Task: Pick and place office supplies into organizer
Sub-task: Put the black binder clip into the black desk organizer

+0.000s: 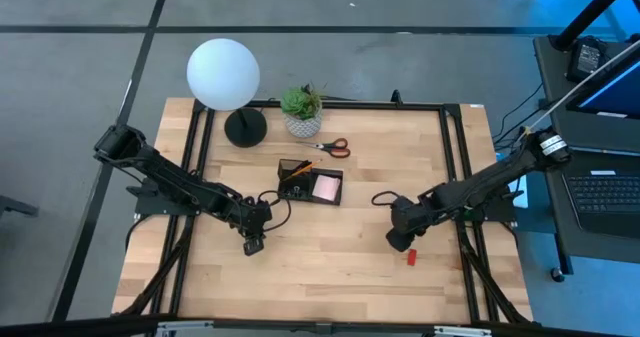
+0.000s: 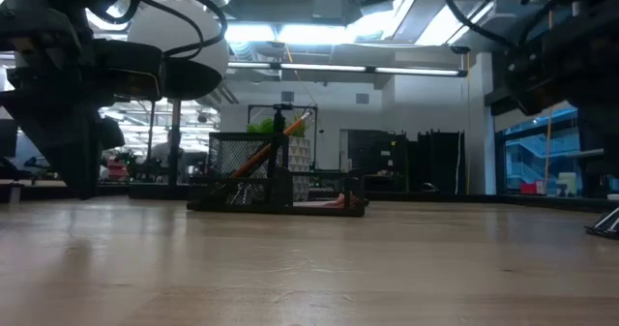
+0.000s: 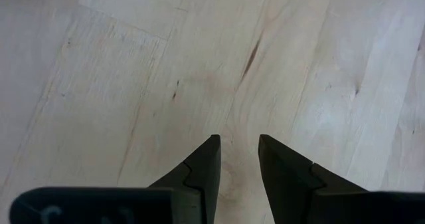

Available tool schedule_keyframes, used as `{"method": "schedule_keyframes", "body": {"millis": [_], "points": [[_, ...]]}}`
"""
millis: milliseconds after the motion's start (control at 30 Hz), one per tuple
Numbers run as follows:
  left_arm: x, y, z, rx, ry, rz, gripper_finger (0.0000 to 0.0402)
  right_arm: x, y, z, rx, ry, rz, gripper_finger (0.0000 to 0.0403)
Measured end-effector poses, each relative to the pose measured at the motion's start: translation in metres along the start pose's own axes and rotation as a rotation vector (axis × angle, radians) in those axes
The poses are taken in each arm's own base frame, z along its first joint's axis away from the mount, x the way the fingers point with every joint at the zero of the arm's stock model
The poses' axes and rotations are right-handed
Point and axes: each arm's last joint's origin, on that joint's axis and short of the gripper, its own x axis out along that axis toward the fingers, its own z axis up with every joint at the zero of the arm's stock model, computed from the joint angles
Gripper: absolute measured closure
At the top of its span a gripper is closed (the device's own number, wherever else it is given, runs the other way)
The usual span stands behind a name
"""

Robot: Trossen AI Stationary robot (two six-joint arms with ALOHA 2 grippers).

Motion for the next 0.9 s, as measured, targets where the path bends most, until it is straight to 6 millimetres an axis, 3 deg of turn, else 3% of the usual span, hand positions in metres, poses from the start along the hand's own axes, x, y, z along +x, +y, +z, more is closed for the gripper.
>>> {"method": "schedule_keyframes", "body": {"millis": [133, 467, 900], "points": [[0.0, 0.0, 0.0, 0.0, -0.001, 0.001, 0.0304, 0.009, -0.006, 0.0, 0.083, -0.007, 0.031, 0.0274], [0.0, 0.0, 0.0, 0.0, -0.001, 0.001, 0.0304, 0.02, -0.008, 0.0, 0.076, -0.025, 0.141, 0.0275], [0.0, 0.0, 0.0, 0.0, -0.001, 0.001, 0.0304, 0.021, -0.009, 0.0, 0.075, -0.017, 0.134, 0.0335]]}}
